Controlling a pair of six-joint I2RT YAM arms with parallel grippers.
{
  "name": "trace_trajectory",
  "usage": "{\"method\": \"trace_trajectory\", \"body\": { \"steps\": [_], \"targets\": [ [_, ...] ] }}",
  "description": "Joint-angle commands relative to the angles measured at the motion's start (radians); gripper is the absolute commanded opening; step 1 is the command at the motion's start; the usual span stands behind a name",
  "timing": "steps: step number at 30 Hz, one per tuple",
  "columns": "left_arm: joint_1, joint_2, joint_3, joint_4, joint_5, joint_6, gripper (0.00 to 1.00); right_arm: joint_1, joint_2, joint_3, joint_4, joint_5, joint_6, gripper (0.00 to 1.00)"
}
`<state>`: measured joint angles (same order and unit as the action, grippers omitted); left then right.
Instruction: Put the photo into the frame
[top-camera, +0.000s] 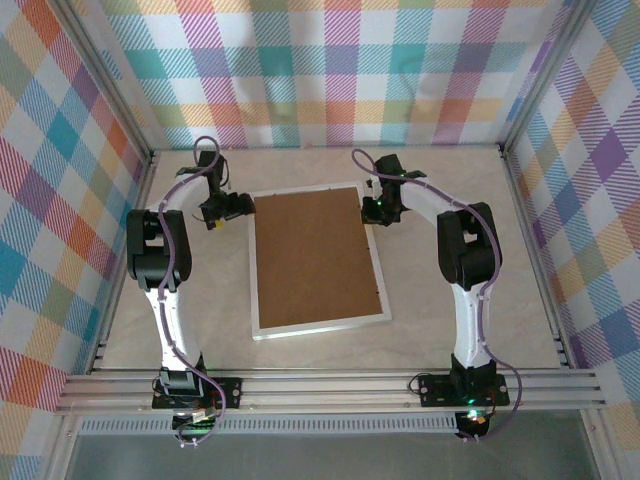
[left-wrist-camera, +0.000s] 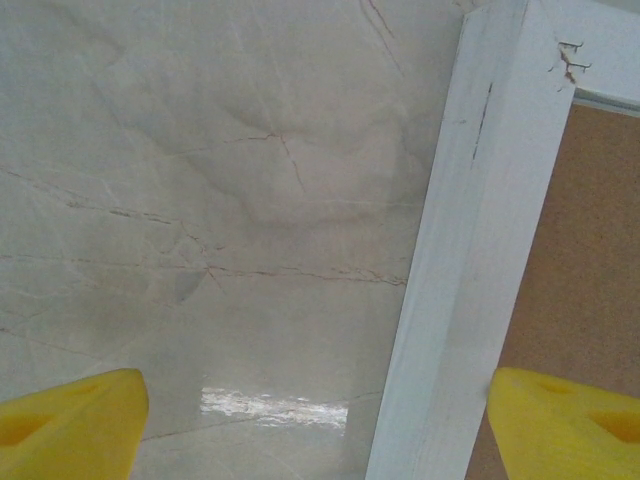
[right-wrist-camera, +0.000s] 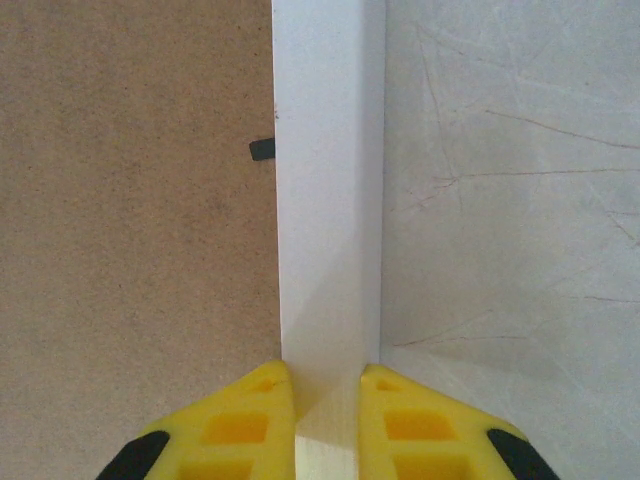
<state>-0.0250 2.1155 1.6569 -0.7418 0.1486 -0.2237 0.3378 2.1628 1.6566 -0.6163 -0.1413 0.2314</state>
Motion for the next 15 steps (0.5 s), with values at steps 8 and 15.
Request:
{"method": "trace_trajectory", "body": {
  "steps": [8, 15],
  "targets": [
    [-0.03, 0.028, -0.028, -0.024, -0.016, -0.021, 0.88, 0.007, 0.012, -0.018, -0.067, 0.02, 0.013, 0.15],
    [-0.037, 0.047, -0.035, -0.017, -0.02, -0.03, 0.88, 0.006, 0.011, -0.021, -0.067, 0.023, 0.013, 0.15]
  ]
}}
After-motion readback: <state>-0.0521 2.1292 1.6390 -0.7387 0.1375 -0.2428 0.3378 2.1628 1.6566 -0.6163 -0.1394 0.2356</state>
